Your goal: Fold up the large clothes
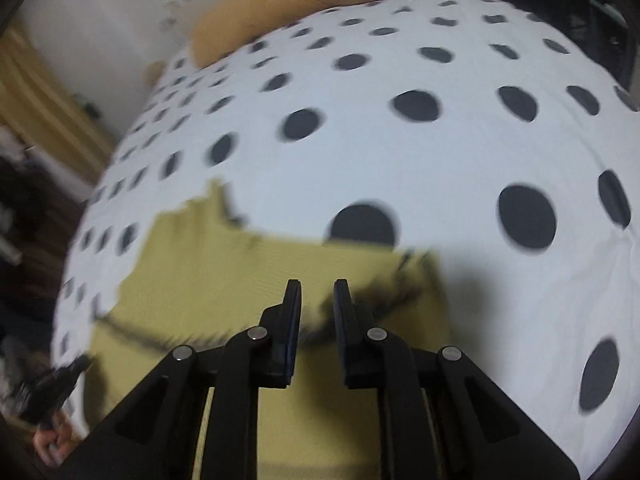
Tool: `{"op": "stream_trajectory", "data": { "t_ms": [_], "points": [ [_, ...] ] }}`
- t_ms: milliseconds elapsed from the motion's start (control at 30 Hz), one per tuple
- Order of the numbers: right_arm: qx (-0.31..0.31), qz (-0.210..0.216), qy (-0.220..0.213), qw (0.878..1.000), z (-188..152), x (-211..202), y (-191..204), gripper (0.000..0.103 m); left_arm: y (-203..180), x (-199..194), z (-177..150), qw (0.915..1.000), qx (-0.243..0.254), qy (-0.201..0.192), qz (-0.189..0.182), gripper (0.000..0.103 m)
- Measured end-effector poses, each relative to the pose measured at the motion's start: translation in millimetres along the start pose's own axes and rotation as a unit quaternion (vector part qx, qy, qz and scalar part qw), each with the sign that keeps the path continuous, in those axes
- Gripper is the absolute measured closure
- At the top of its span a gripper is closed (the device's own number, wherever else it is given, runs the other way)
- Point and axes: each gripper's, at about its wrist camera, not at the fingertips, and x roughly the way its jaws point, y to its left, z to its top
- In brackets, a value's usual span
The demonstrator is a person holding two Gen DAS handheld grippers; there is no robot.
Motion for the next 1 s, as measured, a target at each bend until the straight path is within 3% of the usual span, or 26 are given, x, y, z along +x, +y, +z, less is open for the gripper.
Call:
{"op": "stream_trajectory", "data": {
  "t_ms": [167, 200, 233, 267, 300, 400, 467, 500, 567, 667, 733, 767, 833, 900, 933, 1000],
  "points": [
    [-0.028, 0.08, 0.077, 0.993, -88, -14, 45, 0.087, -23, -9, -51, 0.9977, 0.035, 0.049, -0.032, 0.1],
    [-0.031, 0.088, 0.097, 0.991, -103, -4, 50, 0.087, -26, -2, -64, 0.9968, 0.05, 0.061, -0.018, 0.098],
    [-0.035, 0.077, 0.111, 0.99, -114, 9, 52, 0.087, -23, 10, -76, 0.9953, 0.058, 0.073, 0.025, 0.097],
    [-0.046, 0.045, 0.113, 0.991, -119, 21, 50, 0.092, -12, 21, -84, 0.9939, 0.047, 0.08, 0.06, 0.099],
    [-0.068, 0.013, 0.101, 0.993, -122, 32, 45, 0.103, 7, 27, -88, 0.9943, 0.012, 0.087, 0.061, 0.102],
    [-0.015, 0.011, 0.06, 0.998, -113, 23, 22, 0.103, 48, 9, -92, 0.9933, -0.075, 0.085, 0.02, 0.101],
    [-0.025, -0.008, 0.018, 1.0, -110, -5, 32, 0.098, 46, -11, -91, 0.995, -0.059, 0.069, 0.041, 0.101],
    [-0.039, 0.024, 0.008, 0.999, -113, -20, 45, 0.097, 42, -19, -91, 0.9957, -0.042, 0.062, 0.055, 0.101],
    [-0.047, 0.099, 0.033, 0.993, -125, -30, 68, 0.097, 35, -29, -93, 0.9956, -0.024, 0.053, 0.074, 0.101],
    [-0.05, 0.141, 0.07, 0.986, -150, -17, 90, 0.097, 38, -38, -97, 0.9943, -0.037, 0.055, 0.084, 0.101],
    [-0.053, 0.121, 0.131, 0.982, -172, 17, 92, 0.098, 46, -47, -106, 0.9935, -0.056, 0.06, 0.079, 0.101],
    [-0.066, 0.08, 0.164, 0.981, -186, 33, 90, 0.1, 51, -48, -113, 0.9933, -0.061, 0.063, 0.076, 0.101],
    [-0.038, 0.086, 0.173, 0.98, -193, 34, 79, 0.101, 57, -51, -120, 0.992, -0.072, 0.069, 0.077, 0.101],
    [-0.022, 0.084, 0.175, 0.981, -183, 17, 79, 0.099, 62, -51, -127, 0.9906, -0.079, 0.075, 0.083, 0.08],
    [-0.028, 0.093, 0.152, 0.984, -175, 5, 83, 0.099, 65, -52, -130, 0.9902, -0.084, 0.074, 0.083, 0.062],
    [-0.047, 0.115, 0.1, 0.987, -163, -14, 95, 0.099, 70, -51, -136, 0.9907, -0.093, 0.069, 0.071, 0.059]
  ]
}}
